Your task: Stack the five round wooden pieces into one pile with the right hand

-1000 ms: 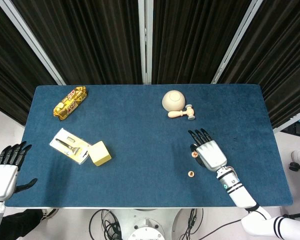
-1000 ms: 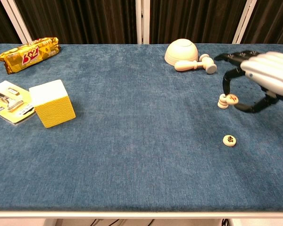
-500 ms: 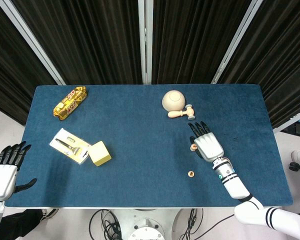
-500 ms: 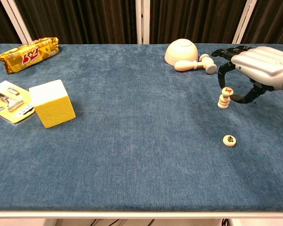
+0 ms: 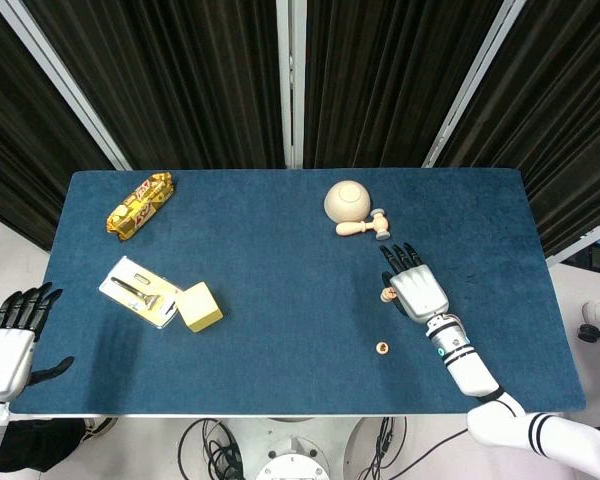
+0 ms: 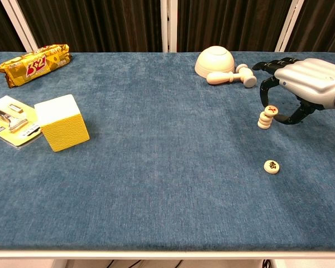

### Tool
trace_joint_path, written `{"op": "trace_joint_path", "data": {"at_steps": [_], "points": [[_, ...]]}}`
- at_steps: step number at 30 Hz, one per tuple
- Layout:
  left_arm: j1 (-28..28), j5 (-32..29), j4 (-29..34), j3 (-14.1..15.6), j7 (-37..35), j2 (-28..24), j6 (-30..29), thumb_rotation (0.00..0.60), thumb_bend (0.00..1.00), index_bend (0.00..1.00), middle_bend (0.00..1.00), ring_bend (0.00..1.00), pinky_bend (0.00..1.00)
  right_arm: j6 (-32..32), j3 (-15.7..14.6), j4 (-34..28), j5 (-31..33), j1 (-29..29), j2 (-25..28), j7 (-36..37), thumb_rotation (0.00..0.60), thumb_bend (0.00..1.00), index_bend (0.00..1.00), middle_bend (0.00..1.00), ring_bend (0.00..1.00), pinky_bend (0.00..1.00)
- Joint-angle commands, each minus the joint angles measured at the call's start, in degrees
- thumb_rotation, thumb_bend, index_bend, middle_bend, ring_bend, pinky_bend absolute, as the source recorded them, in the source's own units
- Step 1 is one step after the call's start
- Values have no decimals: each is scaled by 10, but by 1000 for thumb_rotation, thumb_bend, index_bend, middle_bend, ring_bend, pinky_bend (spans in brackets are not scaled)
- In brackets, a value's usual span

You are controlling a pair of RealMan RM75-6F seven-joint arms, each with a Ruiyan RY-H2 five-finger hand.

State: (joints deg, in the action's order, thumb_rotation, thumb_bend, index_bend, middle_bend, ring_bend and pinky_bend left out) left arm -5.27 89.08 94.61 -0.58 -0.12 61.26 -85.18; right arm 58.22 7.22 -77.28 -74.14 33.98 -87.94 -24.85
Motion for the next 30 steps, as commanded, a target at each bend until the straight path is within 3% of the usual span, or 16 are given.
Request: {"op": "trace_joint_path", "data": {"at_steps": [1, 22, 26, 30], "points": [[0, -1, -1, 0, 0, 0, 1, 600, 136, 77, 0, 0, 0, -1, -1, 0, 1, 1, 0, 0, 600, 271, 527, 11, 0, 0], [0, -2, -1, -1, -3, -1, -1, 600, 135, 77, 0, 0, 0, -5, -3, 9, 10, 7, -7, 5, 600, 268, 486, 11, 0, 0], [1, -2, 0, -1, -4, -1, -2, 600, 136, 77, 0, 0, 0, -7, -4, 9, 13, 8, -6, 5, 600, 266, 425, 12, 0, 0], [1, -2, 0, -1, -3, -1, -1, 600, 135, 77, 0, 0, 0, -10, -5, 6, 16, 9, -4, 6, 600, 264, 282, 8, 0, 0]]}}
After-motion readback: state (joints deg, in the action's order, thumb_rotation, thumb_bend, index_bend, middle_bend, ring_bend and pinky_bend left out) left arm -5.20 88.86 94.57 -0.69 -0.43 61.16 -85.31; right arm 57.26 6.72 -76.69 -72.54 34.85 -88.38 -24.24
